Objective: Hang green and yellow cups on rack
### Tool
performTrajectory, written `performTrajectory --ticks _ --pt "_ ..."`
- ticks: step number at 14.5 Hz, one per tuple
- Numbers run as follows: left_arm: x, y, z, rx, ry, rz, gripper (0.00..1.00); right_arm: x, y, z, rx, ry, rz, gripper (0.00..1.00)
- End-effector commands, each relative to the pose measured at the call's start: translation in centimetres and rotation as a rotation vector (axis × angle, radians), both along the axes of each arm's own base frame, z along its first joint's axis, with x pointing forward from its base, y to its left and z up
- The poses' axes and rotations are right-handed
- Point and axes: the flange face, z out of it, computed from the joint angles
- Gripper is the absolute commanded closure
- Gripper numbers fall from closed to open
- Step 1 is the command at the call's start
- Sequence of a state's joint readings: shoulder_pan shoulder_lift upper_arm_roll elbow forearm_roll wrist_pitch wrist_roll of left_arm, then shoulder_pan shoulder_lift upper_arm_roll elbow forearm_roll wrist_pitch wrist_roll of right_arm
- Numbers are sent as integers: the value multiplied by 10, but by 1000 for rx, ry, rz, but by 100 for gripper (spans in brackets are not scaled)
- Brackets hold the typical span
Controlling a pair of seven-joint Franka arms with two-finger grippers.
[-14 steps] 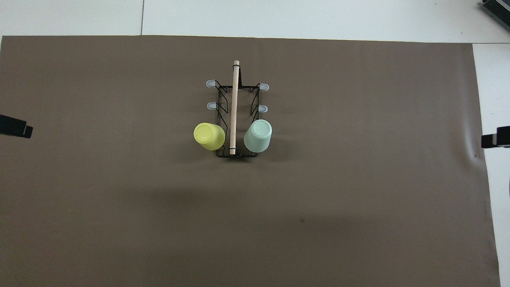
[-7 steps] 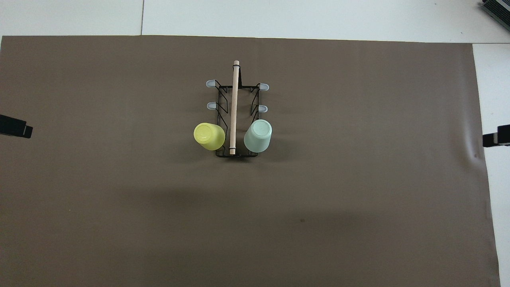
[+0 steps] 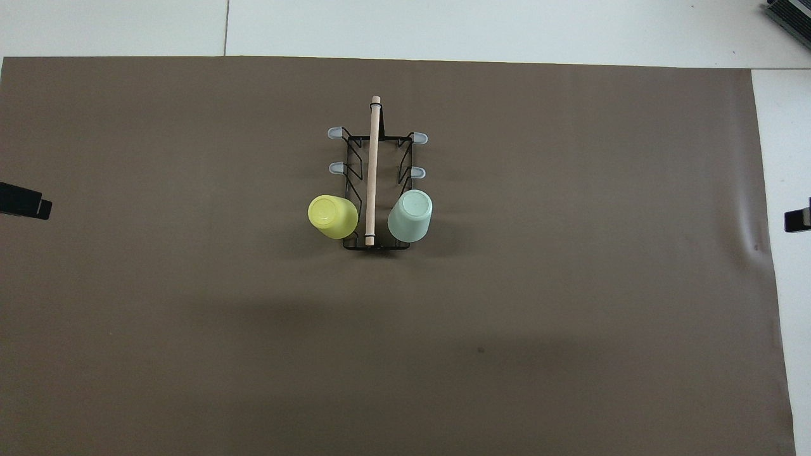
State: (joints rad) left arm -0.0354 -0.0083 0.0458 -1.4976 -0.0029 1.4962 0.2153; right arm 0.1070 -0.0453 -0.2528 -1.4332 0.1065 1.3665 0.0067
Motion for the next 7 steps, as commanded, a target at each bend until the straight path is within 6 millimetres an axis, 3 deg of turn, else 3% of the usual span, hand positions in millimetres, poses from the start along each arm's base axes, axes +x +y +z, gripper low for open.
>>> performTrajectory --ticks 1,4,7 --pt "-8 -2 1 -14 5 6 0 9 -6 -12 -7 54 15 0" --pt "-8 -2 0 -14 7 6 0 10 13 -19 -24 77 50 0" --pt "-8 -2 0 -14 5 6 0 11 18 -19 -27 80 61 0"
